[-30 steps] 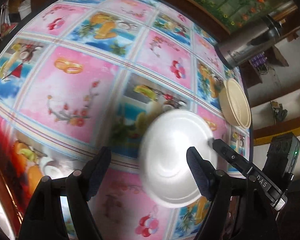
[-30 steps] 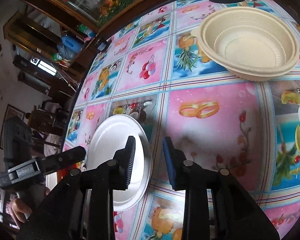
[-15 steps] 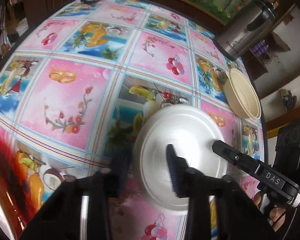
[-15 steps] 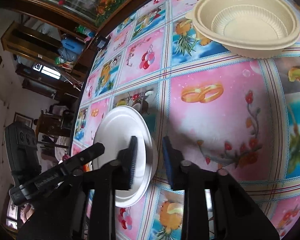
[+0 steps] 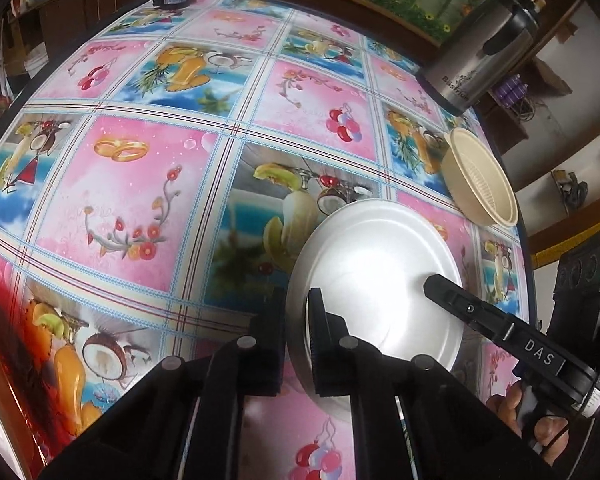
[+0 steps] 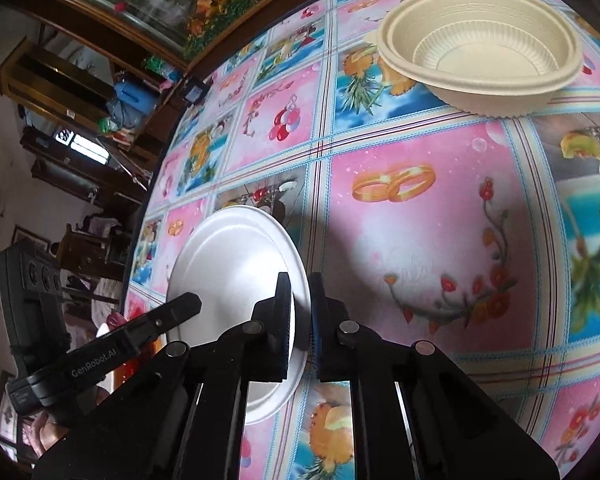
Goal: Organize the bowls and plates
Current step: 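Carry the second white plate with the right tool toward the stack, then lower the second white plate onto the stack and open the right tool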
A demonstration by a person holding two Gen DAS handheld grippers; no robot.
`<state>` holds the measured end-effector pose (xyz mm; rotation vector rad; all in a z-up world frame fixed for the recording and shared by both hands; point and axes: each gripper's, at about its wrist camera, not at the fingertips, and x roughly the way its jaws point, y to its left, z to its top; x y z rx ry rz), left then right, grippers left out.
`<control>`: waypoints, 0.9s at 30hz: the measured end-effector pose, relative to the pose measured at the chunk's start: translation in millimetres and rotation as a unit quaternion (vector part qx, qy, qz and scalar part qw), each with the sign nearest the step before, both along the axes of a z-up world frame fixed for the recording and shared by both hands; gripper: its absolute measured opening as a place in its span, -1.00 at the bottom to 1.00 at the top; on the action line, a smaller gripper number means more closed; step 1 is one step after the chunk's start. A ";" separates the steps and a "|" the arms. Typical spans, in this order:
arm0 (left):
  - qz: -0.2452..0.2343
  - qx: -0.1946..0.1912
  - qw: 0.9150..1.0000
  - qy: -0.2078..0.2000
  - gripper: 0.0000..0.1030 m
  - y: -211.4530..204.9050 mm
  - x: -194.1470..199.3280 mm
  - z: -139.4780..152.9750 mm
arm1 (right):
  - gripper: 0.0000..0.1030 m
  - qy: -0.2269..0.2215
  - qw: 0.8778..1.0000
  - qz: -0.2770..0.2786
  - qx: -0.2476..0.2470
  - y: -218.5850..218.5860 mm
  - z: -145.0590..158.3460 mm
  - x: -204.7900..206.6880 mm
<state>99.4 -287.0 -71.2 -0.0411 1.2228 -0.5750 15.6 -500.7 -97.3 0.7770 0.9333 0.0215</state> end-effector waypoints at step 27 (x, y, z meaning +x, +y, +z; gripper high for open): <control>0.045 -0.013 0.987 -0.156 -0.83 140.2 -62.9 81.5 | -0.85 -0.077 0.994 0.049 -0.059 148.5 86.5 -26.7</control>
